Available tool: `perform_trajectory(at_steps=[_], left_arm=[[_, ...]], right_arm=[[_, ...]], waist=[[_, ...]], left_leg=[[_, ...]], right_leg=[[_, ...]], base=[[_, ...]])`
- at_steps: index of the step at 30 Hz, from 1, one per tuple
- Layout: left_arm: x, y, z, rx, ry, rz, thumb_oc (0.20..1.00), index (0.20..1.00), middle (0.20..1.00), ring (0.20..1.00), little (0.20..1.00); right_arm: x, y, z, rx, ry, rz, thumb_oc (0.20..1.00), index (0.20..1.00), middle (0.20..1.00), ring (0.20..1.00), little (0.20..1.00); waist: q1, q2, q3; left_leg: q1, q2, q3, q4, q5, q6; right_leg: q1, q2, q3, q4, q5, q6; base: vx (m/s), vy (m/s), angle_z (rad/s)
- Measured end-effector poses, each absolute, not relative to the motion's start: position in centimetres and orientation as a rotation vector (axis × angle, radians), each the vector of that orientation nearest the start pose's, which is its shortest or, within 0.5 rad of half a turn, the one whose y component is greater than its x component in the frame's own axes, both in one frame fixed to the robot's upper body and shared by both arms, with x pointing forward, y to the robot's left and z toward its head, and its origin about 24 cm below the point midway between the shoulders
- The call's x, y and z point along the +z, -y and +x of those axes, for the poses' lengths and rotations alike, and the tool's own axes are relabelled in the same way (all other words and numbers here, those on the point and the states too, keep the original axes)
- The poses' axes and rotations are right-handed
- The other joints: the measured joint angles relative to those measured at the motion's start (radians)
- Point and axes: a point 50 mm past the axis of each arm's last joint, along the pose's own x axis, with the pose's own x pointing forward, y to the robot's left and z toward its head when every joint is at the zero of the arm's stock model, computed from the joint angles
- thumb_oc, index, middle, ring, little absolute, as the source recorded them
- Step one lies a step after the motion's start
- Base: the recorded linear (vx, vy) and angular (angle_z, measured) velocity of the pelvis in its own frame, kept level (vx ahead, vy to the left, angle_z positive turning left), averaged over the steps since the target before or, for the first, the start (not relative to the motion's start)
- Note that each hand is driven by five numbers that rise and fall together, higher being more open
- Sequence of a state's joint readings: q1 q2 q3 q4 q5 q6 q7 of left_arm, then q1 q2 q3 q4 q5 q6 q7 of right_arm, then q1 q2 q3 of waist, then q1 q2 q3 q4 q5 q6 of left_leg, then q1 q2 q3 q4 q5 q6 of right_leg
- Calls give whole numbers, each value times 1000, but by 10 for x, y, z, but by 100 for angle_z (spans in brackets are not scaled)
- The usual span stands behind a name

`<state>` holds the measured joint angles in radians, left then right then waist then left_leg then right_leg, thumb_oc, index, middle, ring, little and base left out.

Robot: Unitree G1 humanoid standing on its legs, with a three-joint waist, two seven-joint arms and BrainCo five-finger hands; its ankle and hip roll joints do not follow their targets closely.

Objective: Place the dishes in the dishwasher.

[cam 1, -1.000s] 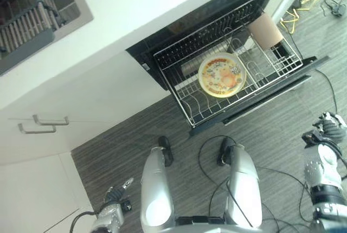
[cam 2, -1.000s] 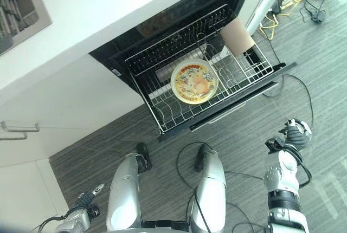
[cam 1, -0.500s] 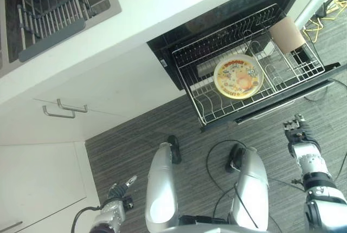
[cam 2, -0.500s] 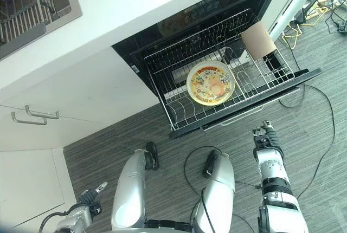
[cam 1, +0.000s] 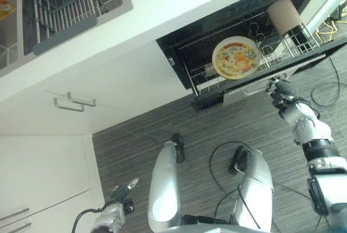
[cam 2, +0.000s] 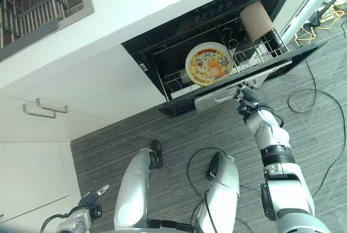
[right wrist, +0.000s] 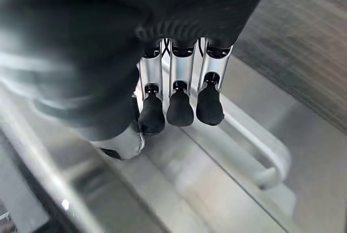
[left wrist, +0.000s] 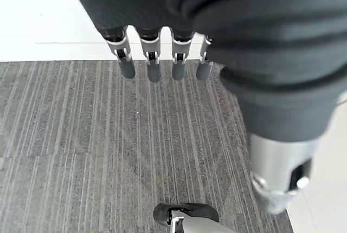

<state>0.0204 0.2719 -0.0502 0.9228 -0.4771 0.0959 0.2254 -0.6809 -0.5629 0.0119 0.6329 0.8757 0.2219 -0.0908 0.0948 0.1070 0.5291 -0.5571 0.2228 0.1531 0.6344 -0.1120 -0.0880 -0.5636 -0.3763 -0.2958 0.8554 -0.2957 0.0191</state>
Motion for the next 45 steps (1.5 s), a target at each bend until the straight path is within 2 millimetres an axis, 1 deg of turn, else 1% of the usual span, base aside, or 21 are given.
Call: perform_trajectory(at_steps=[3,4,6,8,9,11,13,15,16,20,21,23,24,25,27,29,32,36,39,43,45], left_arm=[[-135,-251,133,497,-1014,-72,1000,1000,1000,1000,1000],[-135,-252,133,492,-1014,-73,1000,1000,1000,1000,1000],[-135,-253,132,491,-1017,-72,1000,1000,1000,1000,1000],[-133,-258,132,485,-1013,-49,1000,1000,1000,1000,1000],[-132,-260,132,477,-1013,-42,1000,1000,1000,1000,1000],[-130,-265,133,467,-1009,-12,1000,1000,1000,1000,1000],[-129,-266,133,457,-1014,0,1000,1000,1000,1000,1000],[-130,-265,132,448,-1016,-3,1000,1000,1000,1000,1000],[-131,-267,127,452,-1030,2,1000,1000,1000,1000,1000],[-135,-269,110,444,-1064,-4,1000,1000,1000,1000,1000],[-136,-269,106,444,-1076,-4,1000,1000,1000,1000,1000],[-137,-269,103,436,-1078,-9,1000,1000,1000,1000,1000],[-137,-269,103,426,-1076,-14,1000,1000,1000,1000,1000],[-136,-269,105,414,-1070,-17,1000,1000,1000,1000,1000],[-134,-269,106,395,-1052,-21,1000,1000,1000,1000,1000],[-134,-269,104,382,-1053,-27,1000,1000,1000,1000,1000],[-133,-272,98,369,-1058,-17,1000,1000,1000,1000,1000],[-132,-274,97,338,-1050,16,1000,1000,1000,1000,1000],[-128,-278,101,323,-1027,22,1000,1000,1000,1000,1000],[-129,-280,98,333,-1031,26,1000,1000,1000,1000,1000],[-129,-280,98,334,-1029,27,1000,1000,1000,1000,1000]], right_arm=[[140,269,374,-188,-115,321,200,200,200,200,200],[141,273,375,-200,-149,258,200,200,200,200,200],[141,278,377,-215,-185,225,200,200,200,200,200],[146,284,380,-243,-216,183,200,200,200,200,200],[148,288,381,-255,-224,171,200,200,200,200,200],[155,300,382,-304,-267,110,200,200,200,200,200],[165,312,380,-338,-262,81,200,200,200,200,200],[172,326,376,-387,-271,41,200,200,200,200,200],[177,328,377,-401,-271,39,200,200,200,200,200],[195,344,372,-466,-280,-42,200,200,200,200,200],[197,346,372,-470,-273,-39,200,200,200,200,200],[201,346,372,-480,-271,-38,200,200,200,200,200],[205,347,373,-493,-272,-30,200,200,200,200,200],[207,348,373,-502,-274,-25,200,200,200,200,200],[206,350,371,-526,-296,-41,200,200,200,200,200],[206,355,369,-558,-327,-42,200,200,200,200,200],[205,354,369,-555,-337,-63,200,200,200,200,200],[204,354,369,-541,-344,-61,200,200,200,200,200],[204,353,370,-508,-345,-58,200,200,200,200,200],[205,350,371,-459,-338,-46,200,200,200,200,200],[205,349,372,-441,-332,-37,200,200,200,200,200]], waist=[[30,3,1],[35,3,1],[37,4,2],[41,6,1],[49,12,2],[59,15,2],[68,34,2],[82,50,2],[84,52,1],[123,55,-1],[136,55,-1],[156,55,-1],[160,56,-1],[173,56,-1],[190,56,-1],[206,55,-1],[209,55,-1],[210,54,0],[211,53,0],[213,51,2],[209,49,3]], left_leg=[[2,-1,-8,-9,9,4],[10,-4,-11,-14,10,4],[29,-9,-11,-24,11,3],[35,-16,-11,-26,8,-1],[30,-19,-7,-25,8,-1],[36,-35,-7,-31,8,-1],[23,-39,-5,-24,11,3],[24,-57,-2,-22,9,8],[23,-68,-2,-23,9,9],[17,-100,-7,-19,9,28],[15,-105,-5,-12,6,34],[8,-113,-6,-1,-3,40],[0,-119,-12,-1,-3,41],[-3,-121,-18,-2,-4,42],[-1,-126,-37,-4,-4,42],[-3,-127,-41,-2,-4,42],[-4,-122,-51,-1,-4,41],[-5,-114,-60,0,-3,40],[-5,-104,-63,-3,0,37],[-5,-78,-66,-8,4,30],[-6,-71,-66,-8,4,30]], right_leg=[[10,-3,-17,-1,-6,-6],[25,-11,-29,-1,-8,-7],[50,-20,-40,-5,-14,-7],[63,-32,-48,-2,-21,0],[66,-37,-51,-1,-24,7],[73,-63,-58,6,-30,16],[79,-79,-75,8,-31,20],[88,-107,-81,18,-40,33],[91,-120,-86,18,-42,36],[106,-154,-103,19,-47,45],[107,-160,-103,19,-47,45],[112,-170,-109,19,-47,45],[120,-176,-123,16,-47,45],[129,-176,-136,9,-46,46],[157,-175,-163,-1,-49,49],[159,-176,-167,-1,-50,52],[165,-171,-176,-2,-51,54],[172,-161,-184,-6,-53,56],[172,-147,-186,-13,-52,56],[174,-117,-191,-31,-47,54],[174,-109,-191,-36,-44,53]], base=[[40,0,12],[68,0,19],[68,-2,19],[71,9,19],[83,15,22],[98,19,28],[115,45,32],[113,68,30],[125,85,22],[115,68,20],[100,56,12],[86,38,15],[80,13,26],[92,-2,26],[67,-17,23],[34,-10,10],[36,-10,2],[7,-30,1],[-30,-27,-6],[-51,-35,-8],[-38,-44,-10]])
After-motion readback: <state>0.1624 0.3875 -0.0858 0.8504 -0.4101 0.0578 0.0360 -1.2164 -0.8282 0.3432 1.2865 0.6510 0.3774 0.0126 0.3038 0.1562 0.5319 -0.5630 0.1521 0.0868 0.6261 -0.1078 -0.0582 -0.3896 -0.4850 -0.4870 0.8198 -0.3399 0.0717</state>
